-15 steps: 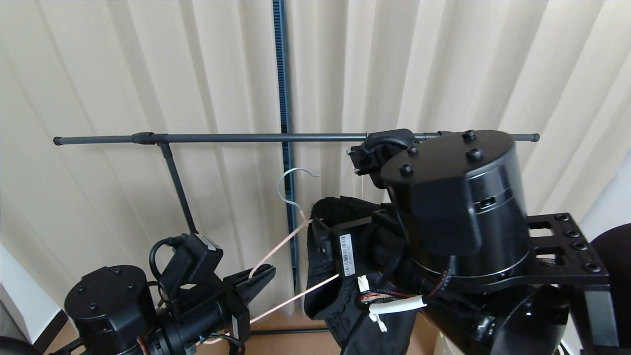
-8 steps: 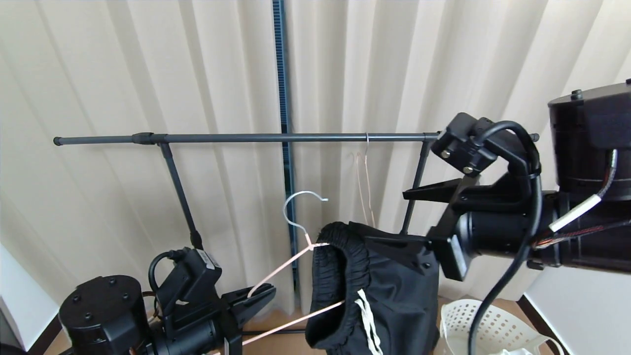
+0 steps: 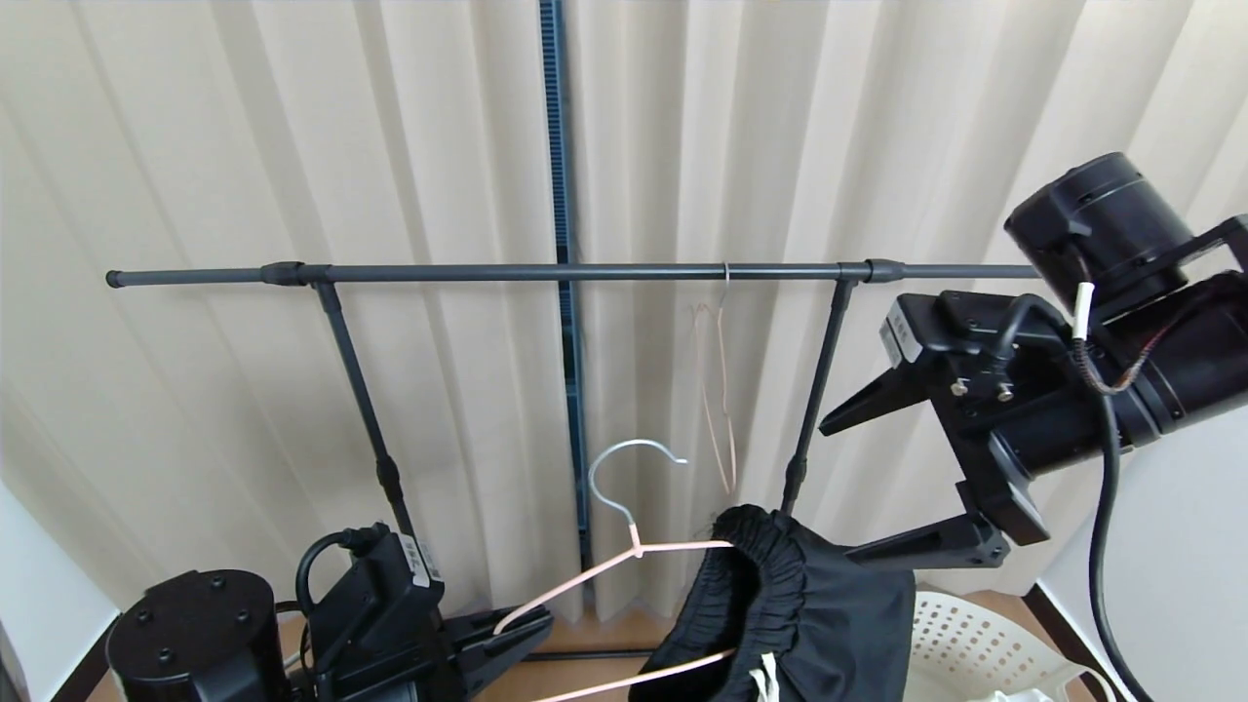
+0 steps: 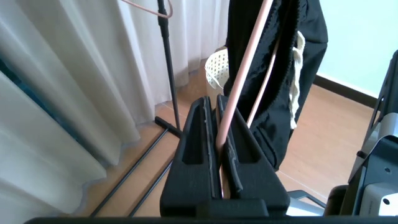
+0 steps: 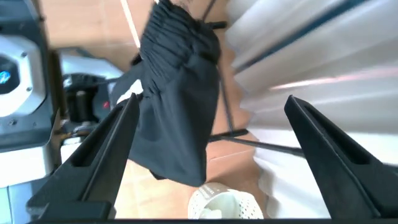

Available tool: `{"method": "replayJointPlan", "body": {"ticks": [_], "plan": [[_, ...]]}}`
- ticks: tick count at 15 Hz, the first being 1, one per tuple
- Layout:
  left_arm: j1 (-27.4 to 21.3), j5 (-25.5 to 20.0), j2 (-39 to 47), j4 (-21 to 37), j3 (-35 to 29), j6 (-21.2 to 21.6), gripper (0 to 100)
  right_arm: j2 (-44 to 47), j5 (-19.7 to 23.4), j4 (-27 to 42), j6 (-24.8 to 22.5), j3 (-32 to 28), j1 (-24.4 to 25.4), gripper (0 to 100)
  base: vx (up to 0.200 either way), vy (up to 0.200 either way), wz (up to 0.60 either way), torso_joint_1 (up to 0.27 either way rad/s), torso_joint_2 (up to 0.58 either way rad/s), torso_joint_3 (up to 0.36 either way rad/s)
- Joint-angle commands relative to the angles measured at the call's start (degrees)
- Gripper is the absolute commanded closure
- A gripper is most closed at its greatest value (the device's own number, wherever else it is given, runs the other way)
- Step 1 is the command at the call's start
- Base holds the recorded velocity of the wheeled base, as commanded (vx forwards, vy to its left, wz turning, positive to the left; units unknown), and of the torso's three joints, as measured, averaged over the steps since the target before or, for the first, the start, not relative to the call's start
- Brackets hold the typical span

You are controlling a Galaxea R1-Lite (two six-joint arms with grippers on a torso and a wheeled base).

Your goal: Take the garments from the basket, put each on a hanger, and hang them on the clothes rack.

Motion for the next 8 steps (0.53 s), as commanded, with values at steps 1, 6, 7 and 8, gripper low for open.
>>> {"method": "replayJointPlan", "body": {"ticks": [1,6,7,8], "plan": [[-0.1,0.0,-0.1,-0.1,0.1,0.0,100,5.8,0.9,0.4,-0.2,-1.0,1.0,0,0.000,0.000,0.00,0.000,0.00,0.000],[-0.1,0.0,-0.1,-0.1,0.1,0.0,100,9.5,0.6,0.2,-0.4,0.3,2.5,0,0.000,0.000,0.00,0.000,0.00,0.000],[-0.1,0.0,-0.1,-0.1,0.1,0.1,100,9.5,0.5,0.3,-0.3,0.3,2.9,0,0.000,0.000,0.00,0.000,0.00,0.000],[-0.1,0.0,-0.1,-0.1,0.1,0.0,100,9.6,0.4,0.3,-0.3,0.3,3.0,0,0.000,0.000,0.00,0.000,0.00,0.000]]}}
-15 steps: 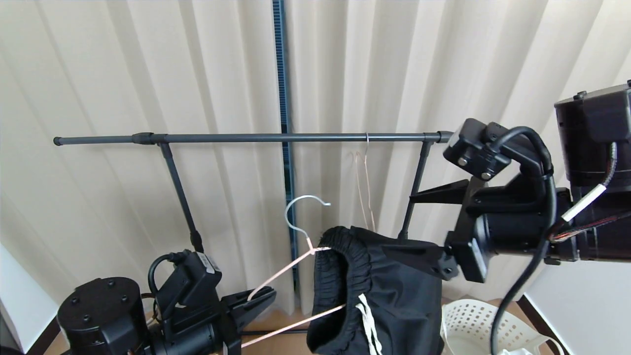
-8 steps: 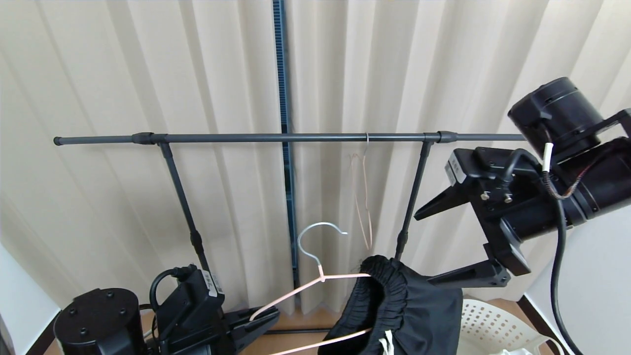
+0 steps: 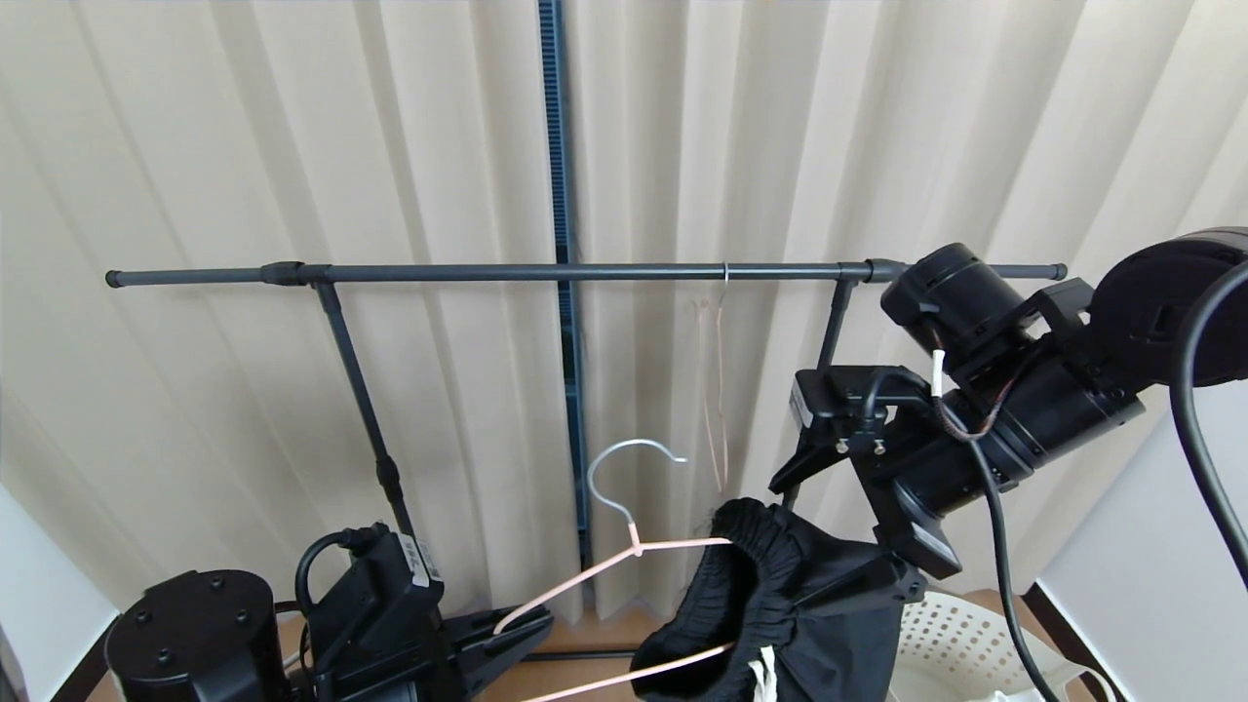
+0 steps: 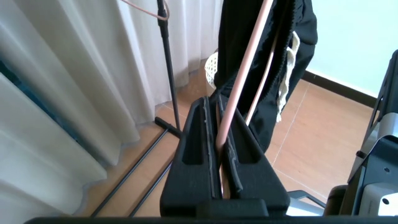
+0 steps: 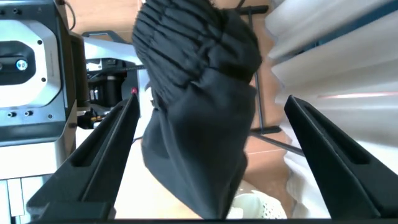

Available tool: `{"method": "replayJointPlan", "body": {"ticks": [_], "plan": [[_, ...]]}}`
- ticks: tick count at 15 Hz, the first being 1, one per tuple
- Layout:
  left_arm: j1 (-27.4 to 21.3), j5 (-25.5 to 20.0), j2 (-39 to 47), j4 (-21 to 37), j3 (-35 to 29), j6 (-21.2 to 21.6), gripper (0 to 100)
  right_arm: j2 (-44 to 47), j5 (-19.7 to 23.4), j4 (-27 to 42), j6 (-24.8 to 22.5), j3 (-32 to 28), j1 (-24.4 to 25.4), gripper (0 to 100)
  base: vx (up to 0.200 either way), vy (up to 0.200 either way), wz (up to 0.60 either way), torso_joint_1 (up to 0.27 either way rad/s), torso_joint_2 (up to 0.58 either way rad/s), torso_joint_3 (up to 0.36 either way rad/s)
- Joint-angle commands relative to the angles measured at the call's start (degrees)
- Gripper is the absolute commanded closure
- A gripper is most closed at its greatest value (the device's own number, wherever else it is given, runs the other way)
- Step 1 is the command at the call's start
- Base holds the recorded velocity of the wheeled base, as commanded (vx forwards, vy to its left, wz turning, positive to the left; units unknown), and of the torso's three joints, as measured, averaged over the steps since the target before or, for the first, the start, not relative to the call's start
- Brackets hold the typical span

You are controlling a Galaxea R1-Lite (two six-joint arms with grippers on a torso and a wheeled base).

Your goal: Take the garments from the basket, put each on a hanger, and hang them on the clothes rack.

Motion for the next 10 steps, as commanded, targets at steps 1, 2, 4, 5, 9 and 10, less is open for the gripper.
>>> {"method": "replayJointPlan", "body": {"ticks": [1,2,4,5,9,10], "plan": [[0.0,0.0,-0.1,-0.1,0.0,0.0,100,1.6,0.0,0.0,0.0,0.0,0.5,0,0.000,0.000,0.00,0.000,0.00,0.000],[0.0,0.0,-0.4,-0.1,0.0,0.0,100,2.2,0.0,-0.1,0.0,-0.2,0.7,0,0.000,0.000,0.00,0.000,0.00,0.000],[-0.4,0.0,-0.4,-0.1,0.0,0.0,100,3.3,0.1,-0.2,0.1,-0.8,2.2,0,0.000,0.000,0.00,0.000,0.00,0.000],[-0.4,0.0,-0.4,-0.1,0.0,0.0,100,3.4,0.1,-0.3,0.1,-1.2,2.7,0,0.000,0.000,0.00,0.000,0.00,0.000],[-0.5,0.1,-0.4,-0.1,0.0,0.0,100,4.6,0.4,-0.4,0.3,-3.0,4.1,0,0.000,0.000,0.00,0.000,0.00,0.000],[-0.4,0.1,-0.5,-0.1,0.0,0.0,100,5.2,0.4,-0.4,0.3,-3.0,4.2,0,0.000,0.000,0.00,0.000,0.00,0.000]]}}
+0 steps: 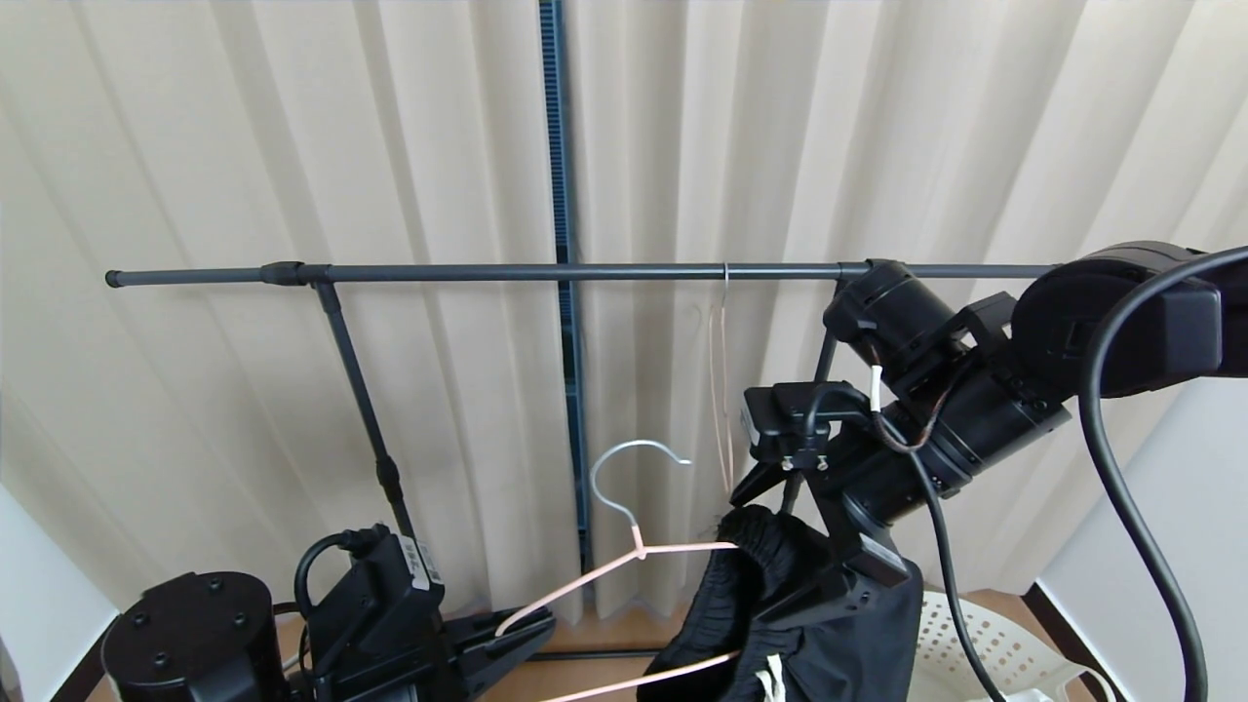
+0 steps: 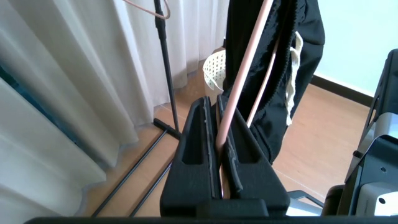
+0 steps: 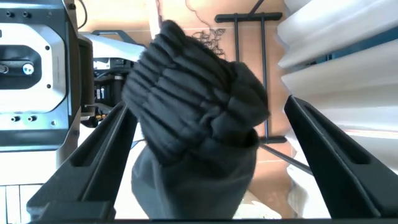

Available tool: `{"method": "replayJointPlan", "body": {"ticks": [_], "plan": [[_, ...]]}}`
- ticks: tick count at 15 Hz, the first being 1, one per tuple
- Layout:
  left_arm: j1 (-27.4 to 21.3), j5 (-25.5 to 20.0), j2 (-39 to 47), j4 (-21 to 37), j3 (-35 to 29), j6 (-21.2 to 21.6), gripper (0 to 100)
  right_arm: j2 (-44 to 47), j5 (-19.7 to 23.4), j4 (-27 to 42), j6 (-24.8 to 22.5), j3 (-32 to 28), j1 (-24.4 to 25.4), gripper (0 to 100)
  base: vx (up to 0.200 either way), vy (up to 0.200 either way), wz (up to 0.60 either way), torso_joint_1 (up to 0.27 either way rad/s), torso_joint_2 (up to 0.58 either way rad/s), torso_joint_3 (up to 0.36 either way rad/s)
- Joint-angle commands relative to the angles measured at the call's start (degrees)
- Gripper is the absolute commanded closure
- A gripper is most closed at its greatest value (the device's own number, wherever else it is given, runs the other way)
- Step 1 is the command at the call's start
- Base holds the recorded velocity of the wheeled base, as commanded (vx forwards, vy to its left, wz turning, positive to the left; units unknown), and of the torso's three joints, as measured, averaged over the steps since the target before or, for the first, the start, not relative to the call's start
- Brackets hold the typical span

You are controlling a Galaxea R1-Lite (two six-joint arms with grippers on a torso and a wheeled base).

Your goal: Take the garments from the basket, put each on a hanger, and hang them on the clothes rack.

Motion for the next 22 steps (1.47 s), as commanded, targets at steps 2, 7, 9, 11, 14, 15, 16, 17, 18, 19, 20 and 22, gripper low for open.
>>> {"method": "replayJointPlan", "body": {"ticks": [2,7,9,11,14,15,16,17,18,19,20,22], "plan": [[0.0,0.0,-0.2,-0.1,0.0,0.0,100,1.2,0.1,-0.1,0.0,-0.3,0.7,0,0.000,0.000,0.00,0.000,0.00,0.000],[0.0,0.1,-0.5,-0.1,0.0,0.0,100,1.5,0.2,-0.2,0.4,-0.3,1.6,100,0.000,0.000,0.00,0.000,0.00,0.000],[0.0,0.1,-0.5,-0.1,0.0,0.0,100,1.4,0.2,-0.9,0.8,-0.2,1.6,100,0.000,0.000,0.00,0.000,0.00,0.000],[0.0,0.2,-0.4,-0.1,0.0,0.0,100,1.0,0.2,-0.9,0.8,-0.2,1.6,100,0.000,0.000,0.00,0.000,0.00,0.000],[0.3,0.2,-0.3,-0.1,0.0,-0.3,100,0.7,0.2,-0.9,0.8,-0.1,1.6,100,0.000,0.000,0.00,0.000,0.00,0.000],[0.4,0.2,-0.2,-0.1,0.0,0.0,100,0.6,0.3,-1.0,0.8,-0.1,1.6,100,0.000,0.000,0.00,0.000,0.00,0.000],[0.4,0.3,-0.1,-0.1,0.0,0.2,100,0.6,0.2,-1.0,0.8,-0.1,1.6,100,0.000,0.000,0.00,0.000,0.00,0.000],[0.4,0.2,-0.3,-0.1,0.0,0.0,0,0.5,0.2,-0.9,0.9,-0.1,1.6,100,0.000,0.000,0.00,0.000,0.00,0.000],[0.4,0.2,-0.4,-0.1,0.0,0.0,0,0.4,0.2,-1.0,1.2,-0.1,1.5,100,0.000,0.000,0.00,0.000,0.00,0.000],[0.4,0.2,-0.5,-0.1,0.0,-0.3,0,0.1,0.2,-1.0,1.4,0.0,1.5,100,0.000,0.000,0.00,0.000,0.00,0.000],[0.6,0.1,-2.0,-0.1,0.0,-0.7,0,-0.5,0.1,-1.0,2.2,0.3,1.2,100,0.000,0.000,0.00,0.000,0.00,0.000],[3.3,-0.6,-5.6,-0.1,0.0,-2.6,0,-1.7,0.1,-1.1,3.6,1.3,-0.4,100,0.000,0.000,0.00,0.000,0.00,0.000]]}}
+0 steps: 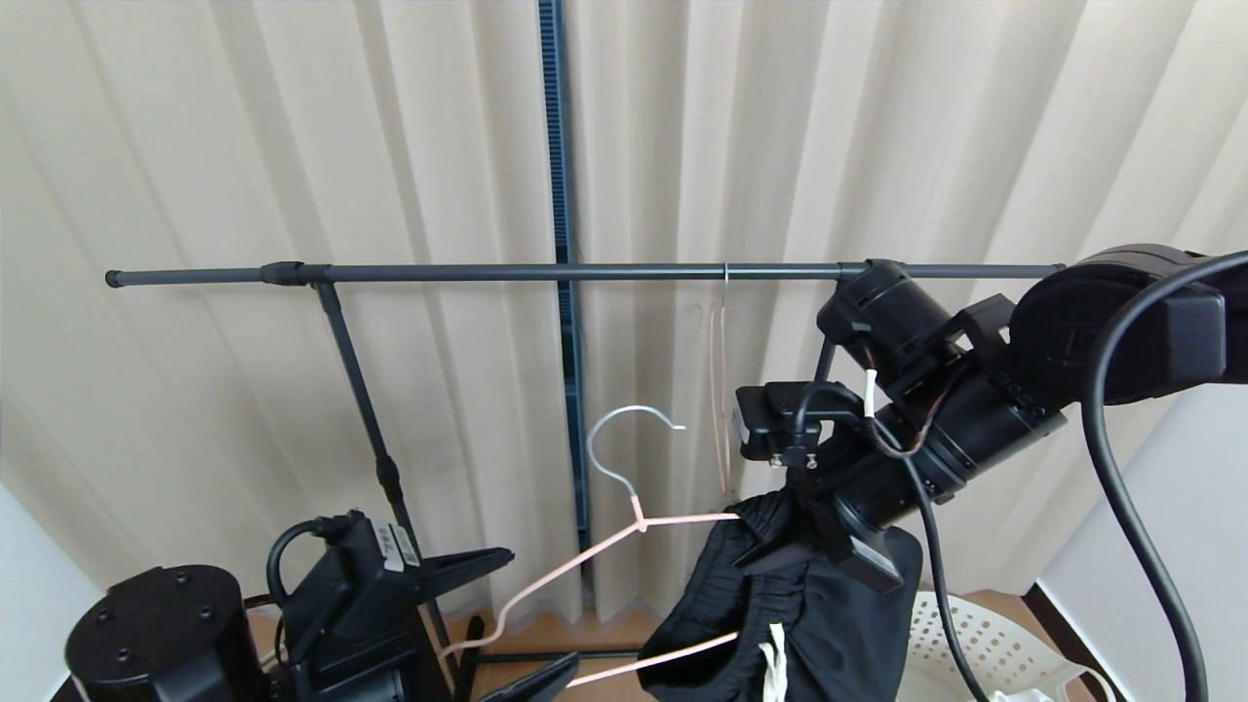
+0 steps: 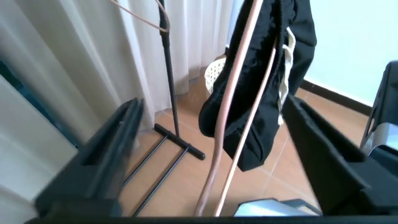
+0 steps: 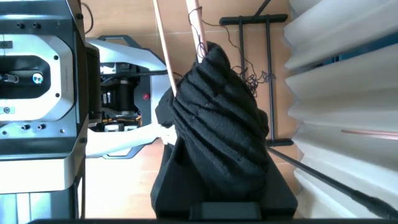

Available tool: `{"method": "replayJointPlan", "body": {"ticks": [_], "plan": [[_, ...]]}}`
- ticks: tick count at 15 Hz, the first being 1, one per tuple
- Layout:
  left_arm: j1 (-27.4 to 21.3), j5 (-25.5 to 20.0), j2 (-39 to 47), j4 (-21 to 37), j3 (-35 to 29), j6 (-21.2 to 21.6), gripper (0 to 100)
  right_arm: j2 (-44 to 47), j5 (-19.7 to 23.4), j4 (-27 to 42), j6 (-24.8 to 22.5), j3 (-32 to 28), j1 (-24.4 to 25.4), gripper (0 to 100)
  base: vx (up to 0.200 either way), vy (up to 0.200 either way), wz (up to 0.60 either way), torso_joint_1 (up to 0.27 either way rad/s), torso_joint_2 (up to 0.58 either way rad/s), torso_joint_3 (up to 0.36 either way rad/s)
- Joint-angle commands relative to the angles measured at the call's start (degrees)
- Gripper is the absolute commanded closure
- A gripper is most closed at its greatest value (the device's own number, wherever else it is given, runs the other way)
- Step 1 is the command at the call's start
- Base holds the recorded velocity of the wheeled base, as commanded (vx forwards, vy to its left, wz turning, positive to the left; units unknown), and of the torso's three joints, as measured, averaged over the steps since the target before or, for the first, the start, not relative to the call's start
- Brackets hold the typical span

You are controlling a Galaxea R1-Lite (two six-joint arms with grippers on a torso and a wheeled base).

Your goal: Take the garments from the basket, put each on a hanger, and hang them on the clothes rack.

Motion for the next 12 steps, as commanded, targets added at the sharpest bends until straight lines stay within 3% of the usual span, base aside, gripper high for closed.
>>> {"method": "replayJointPlan", "body": {"ticks": [1,3,6,7,10,11,12], "plan": [[3.3,-1.7,-4.4,0.0,-0.4,-1.8,0,-1.7,-0.1,-0.4,0.5,1.3,-1.5,100,0.000,0.000,0.00,0.000,0.00,0.000],[8.6,-5.0,-7.2,0.0,-2.0,-3.0,0,-3.6,-0.1,-3.5,2.0,4.6,-2.6,100,0.000,0.000,0.00,0.000,0.00,0.000],[12.3,-5.2,-9.7,0.0,-4.1,-4.5,0,-5.7,-0.1,-10.8,3.9,10.5,-4.1,100,0.000,0.000,0.00,0.000,0.00,0.000],[13.0,-5.1,-13.1,2.1,-6.0,-6.8,0,-6.7,0.0,-15.0,4.3,13.3,-5.6,100,0.000,0.000,0.00,0.000,0.00,0.000],[12.9,-5.1,-21.7,24.4,-11.6,-14.7,0,-8.9,3.5,-18.1,6.7,15.9,-8.2,100,0.000,0.000,0.00,0.000,0.00,0.000],[12.9,-5.1,-21.9,25.0,-11.8,-14.9,0,-8.9,3.5,-18.1,6.8,15.8,-8.3,100,0.000,0.000,0.00,0.000,0.00,0.000],[12.5,-5.3,-25.9,36.6,-13.7,-19.4,0,-9.3,3.7,-19.2,9.4,14.8,-9.7,100,0.000,0.000,0.00,0.000,0.00,0.000]]}}
